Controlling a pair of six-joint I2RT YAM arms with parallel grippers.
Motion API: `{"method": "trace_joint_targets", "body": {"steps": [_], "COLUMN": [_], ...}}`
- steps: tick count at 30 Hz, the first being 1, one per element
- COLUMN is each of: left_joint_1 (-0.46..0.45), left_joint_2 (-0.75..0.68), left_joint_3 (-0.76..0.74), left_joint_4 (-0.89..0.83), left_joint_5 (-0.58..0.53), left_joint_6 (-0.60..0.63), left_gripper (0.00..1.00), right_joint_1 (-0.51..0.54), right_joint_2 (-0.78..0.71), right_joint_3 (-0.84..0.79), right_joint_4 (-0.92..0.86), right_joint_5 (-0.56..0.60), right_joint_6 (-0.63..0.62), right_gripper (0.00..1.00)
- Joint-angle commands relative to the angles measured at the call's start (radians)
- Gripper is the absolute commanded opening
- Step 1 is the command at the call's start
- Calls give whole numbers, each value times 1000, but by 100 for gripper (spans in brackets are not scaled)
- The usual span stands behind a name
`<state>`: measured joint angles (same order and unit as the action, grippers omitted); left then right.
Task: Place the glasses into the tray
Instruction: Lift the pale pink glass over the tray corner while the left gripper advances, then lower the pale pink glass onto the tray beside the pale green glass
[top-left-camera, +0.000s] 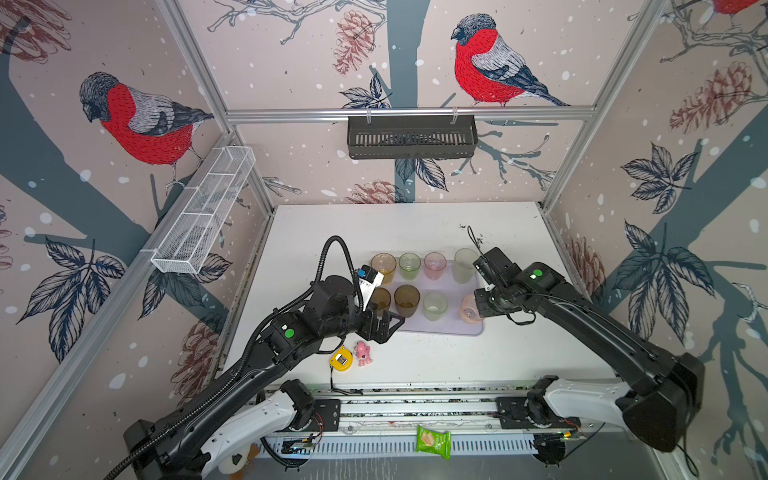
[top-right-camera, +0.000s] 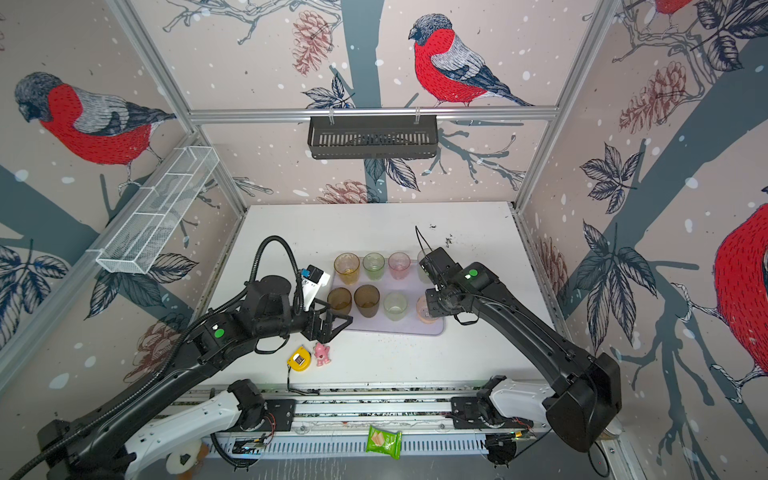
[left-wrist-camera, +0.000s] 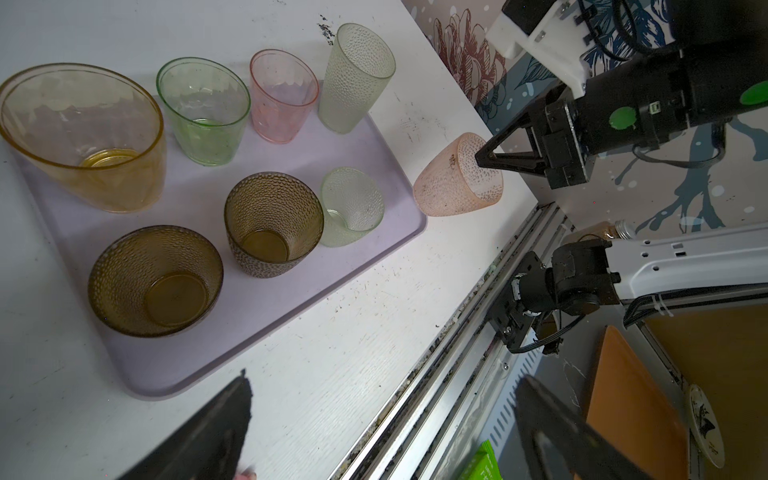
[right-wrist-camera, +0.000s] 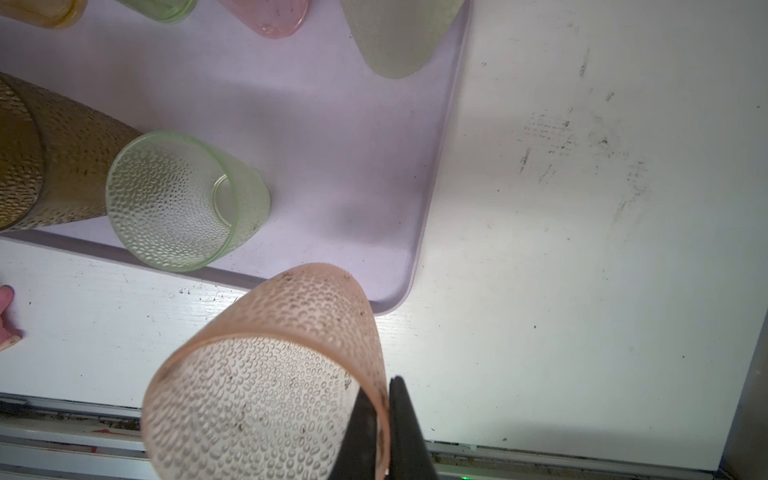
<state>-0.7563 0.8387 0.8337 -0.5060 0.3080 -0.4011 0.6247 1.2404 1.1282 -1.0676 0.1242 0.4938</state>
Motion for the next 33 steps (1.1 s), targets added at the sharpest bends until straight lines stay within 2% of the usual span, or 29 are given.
{"method": "trace_joint_targets", "body": {"steps": [1, 16, 33], "left_joint_1": [3, 12, 14], "left_joint_2": [3, 35, 39], "left_joint_3": [9, 34, 37], "left_joint_4": [31, 34, 34], "left_joint_5": [19, 11, -7], "left_joint_6": [15, 26, 13], "left_gripper": [98, 98, 98], "right_joint_1": [-19, -105, -132], "right_joint_2": [8, 89, 136], "right_joint_3": [5, -23, -91], "right_joint_4": [13, 114, 202], "right_joint_5": [19, -12, -51], "right_joint_6": [-23, -71, -98], "right_gripper": [1, 1, 1]}}
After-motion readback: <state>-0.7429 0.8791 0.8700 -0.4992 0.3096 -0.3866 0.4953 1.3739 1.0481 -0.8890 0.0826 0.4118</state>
